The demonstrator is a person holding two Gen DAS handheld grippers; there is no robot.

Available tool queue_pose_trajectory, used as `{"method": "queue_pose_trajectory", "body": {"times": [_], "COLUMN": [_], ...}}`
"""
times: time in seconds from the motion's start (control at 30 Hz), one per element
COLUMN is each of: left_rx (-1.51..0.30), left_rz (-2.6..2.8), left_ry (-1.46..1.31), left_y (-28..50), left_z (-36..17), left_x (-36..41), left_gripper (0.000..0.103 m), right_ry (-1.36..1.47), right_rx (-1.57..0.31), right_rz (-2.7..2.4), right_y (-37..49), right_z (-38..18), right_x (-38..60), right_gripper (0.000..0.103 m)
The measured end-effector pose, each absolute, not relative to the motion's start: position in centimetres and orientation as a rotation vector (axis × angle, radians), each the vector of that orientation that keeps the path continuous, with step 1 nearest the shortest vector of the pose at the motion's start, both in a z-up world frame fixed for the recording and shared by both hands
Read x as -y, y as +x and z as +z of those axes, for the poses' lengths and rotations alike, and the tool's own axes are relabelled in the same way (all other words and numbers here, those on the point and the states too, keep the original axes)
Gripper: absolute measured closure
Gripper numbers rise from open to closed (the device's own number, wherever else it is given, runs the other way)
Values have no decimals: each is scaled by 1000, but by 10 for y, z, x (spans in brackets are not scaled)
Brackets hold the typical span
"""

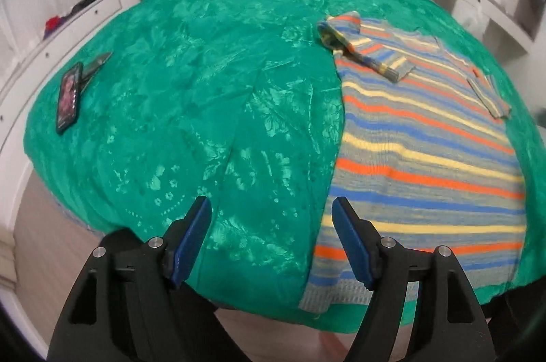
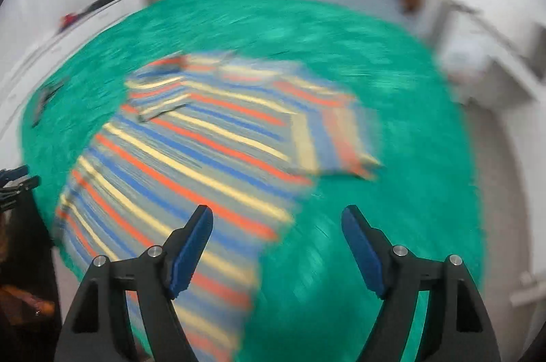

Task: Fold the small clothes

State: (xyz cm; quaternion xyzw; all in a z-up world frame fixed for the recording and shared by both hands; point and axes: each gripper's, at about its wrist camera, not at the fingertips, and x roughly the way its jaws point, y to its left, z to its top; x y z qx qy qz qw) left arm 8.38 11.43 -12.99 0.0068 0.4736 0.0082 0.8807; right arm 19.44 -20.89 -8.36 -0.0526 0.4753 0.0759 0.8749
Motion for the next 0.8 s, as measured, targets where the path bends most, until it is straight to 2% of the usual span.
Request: {"method": "queue_pose_trajectory", "body": {"times": [0.07,0.17,0.2,0.23,0.3,0.4,0.53,0.63,0.8], "left_rx": [-992,-1030,-1053,-1075,-1095,-1093,-1093,-1087,-1038], "left_rz": [37,82,93,103,121,130,92,36,-16], "left_ry": [33,48,43,36,29,37,42,59,132], "left_y": [78,69,68,66,65,64,72,78,77], "left_z": [-134,-143,-148,-151,-155,-158,-157,-153,-134], "left_x": [-116,-127,-132,-136,-144,-145,-128,-105,-70], "left_gripper": [27,27,27,27,27,27,27,27,27], "right_ry": [-169,-191,-187,-145,-18,155,297,353,444], "right_rx": [-1017,-1050,-1071,-1074,-1047,-933,-886,-946,-974], "right_rz": [137,82,52,39,-47,-190,-363,-447,-482], "right_y": [236,272,281,282,282,250,197,166,134], "right_z": [-113,-153,-166,-172,-167,-136,-117,-132,-158], "right_x": [201,211,220,232,263,334,427,475,495], "right_gripper": [28,34,41,65,99,99,99,99,99]}}
